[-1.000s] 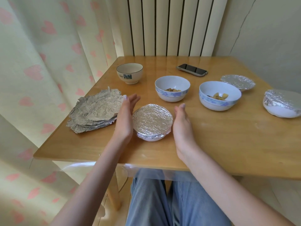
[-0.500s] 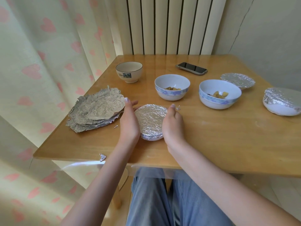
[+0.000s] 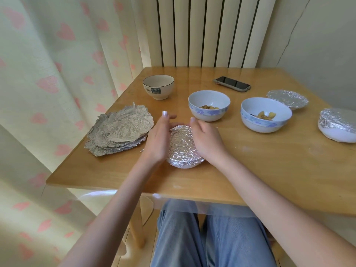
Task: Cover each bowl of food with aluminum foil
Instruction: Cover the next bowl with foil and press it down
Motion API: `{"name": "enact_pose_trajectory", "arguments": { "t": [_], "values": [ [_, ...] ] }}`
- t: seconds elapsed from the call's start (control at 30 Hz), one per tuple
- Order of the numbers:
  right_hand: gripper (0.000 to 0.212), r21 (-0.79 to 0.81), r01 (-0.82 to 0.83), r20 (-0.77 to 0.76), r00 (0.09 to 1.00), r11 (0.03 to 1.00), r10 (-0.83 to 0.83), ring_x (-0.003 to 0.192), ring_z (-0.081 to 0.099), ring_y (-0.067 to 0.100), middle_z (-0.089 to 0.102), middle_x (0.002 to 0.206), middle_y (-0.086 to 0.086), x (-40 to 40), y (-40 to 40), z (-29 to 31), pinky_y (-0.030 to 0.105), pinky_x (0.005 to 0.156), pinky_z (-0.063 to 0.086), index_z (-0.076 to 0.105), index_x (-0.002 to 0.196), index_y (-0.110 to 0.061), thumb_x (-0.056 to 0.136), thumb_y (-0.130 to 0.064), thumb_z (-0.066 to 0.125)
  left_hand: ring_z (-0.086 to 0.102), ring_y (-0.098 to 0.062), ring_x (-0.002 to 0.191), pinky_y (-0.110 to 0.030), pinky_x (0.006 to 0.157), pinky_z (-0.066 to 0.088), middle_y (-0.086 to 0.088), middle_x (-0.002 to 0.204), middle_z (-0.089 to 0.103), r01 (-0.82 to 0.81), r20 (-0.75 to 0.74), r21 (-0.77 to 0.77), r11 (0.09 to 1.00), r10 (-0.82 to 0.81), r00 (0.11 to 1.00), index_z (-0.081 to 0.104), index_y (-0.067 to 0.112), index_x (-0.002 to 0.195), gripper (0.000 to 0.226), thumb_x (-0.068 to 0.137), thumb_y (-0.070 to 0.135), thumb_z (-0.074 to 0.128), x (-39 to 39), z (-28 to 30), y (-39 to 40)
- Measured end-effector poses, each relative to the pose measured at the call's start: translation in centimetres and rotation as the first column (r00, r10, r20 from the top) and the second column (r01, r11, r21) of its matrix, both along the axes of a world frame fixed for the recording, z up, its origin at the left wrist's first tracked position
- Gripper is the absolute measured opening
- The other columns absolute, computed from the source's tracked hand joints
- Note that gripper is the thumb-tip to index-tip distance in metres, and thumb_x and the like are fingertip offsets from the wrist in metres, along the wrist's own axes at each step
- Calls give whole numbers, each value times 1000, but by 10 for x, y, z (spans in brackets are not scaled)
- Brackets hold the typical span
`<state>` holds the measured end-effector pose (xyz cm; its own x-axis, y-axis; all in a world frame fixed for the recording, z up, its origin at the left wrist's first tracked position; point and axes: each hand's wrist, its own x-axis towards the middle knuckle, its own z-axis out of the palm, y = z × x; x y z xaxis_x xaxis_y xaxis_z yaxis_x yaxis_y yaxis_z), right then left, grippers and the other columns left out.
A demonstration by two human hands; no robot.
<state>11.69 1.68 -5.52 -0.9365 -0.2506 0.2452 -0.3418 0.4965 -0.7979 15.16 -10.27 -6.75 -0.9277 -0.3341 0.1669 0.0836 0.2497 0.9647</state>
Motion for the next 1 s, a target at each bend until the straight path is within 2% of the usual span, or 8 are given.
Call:
{"name": "enact_pose_trajectory", "arguments": {
  "t": [0.1, 0.27, 0.4, 0.57, 0.63, 0.73, 0.9, 1.0],
  "values": [
    [50, -41, 11, 38, 999, 999, -9, 74, 52, 29, 57, 70, 16, -4, 0, -1, 38, 66, 34, 56, 87, 9, 103, -31, 31, 62, -17, 108, -44, 103, 44, 2, 108, 71, -42, 11, 7, 999, 42, 999, 62, 22, 114, 68, 91, 69, 20, 0, 1, 0],
    [53, -110, 29, 132, 991, 994, -14, 70, 52, 27, 57, 71, 19, -3, 0, -1, 35, 66, 38, 57, 91, 12, 103, -33, 31, 64, -20, 105, -48, 99, 46, -1, 109, 70, -75, 43, 27, 997, 73, 996, 63, 30, 102, 65, 84, 76, 20, -1, 0, 4],
    [51, -213, 91, 328, 944, 973, -17, 97, 62, 32, 66, 107, 21, -2, 4, -3, 44, 90, 49, 60, 108, 3, 101, -39, 33, 66, -26, 98, -45, 93, 50, -16, 116, 66, -72, 118, 334, 940, 34, 992, 60, 15, 115, 58, 101, 57, 23, 1, 4, 0],
    [39, -340, 206, 448, 893, 918, -34, 68, 43, 17, 46, 76, 6, 4, 2, -8, 27, 59, 32, 54, 90, 0, 103, -31, 33, 69, -15, 72, -32, 76, 52, 1, 70, 73, -84, 149, 393, 916, 27, 988, 67, 13, 89, 55, 104, 48, 26, 1, -5, 4],
    [38, -336, 225, 435, 898, 915, -61, 55, 33, 13, 37, 61, 0, 3, -1, -9, 26, 52, 25, 42, 69, -15, 103, -29, 32, 69, -15, 70, -32, 74, 51, 2, 67, 73, -114, 143, 404, 908, 60, 988, 67, 15, 84, 54, 104, 46, 28, 0, -7, 6],
    [40, -317, 228, 421, 904, 920, -79, 51, 27, 13, 31, 55, -2, -2, -4, -11, 28, 50, 21, 33, 64, -17, 102, -27, 33, 68, -13, 65, -30, 71, 51, 3, 64, 72, -171, 144, 424, 890, 120, 982, 67, 15, 81, 53, 105, 42, 28, 0, -9, 9],
    [28, -306, 173, 413, 910, 936, -33, 65, 34, 15, 35, 65, -1, -6, -3, -8, 28, 60, 27, 43, 78, -18, 101, -30, 34, 68, -25, 95, -43, 99, 47, -2, 87, 74, -288, 141, 391, 874, 252, 957, 73, 27, 66, 62, 103, 45, 27, 3, -14, 15],
    [37, -272, 86, 455, 889, 958, 50, 84, 51, 17, 55, 88, 1, -7, 1, -3, 29, 75, 41, 56, 98, -12, 101, -40, 31, 67, -24, 95, -40, 97, 48, -2, 87, 74, -267, 157, 369, 890, 223, 962, 72, 24, 72, 61, 104, 47, 26, 7, -11, 13]
  ]
}}
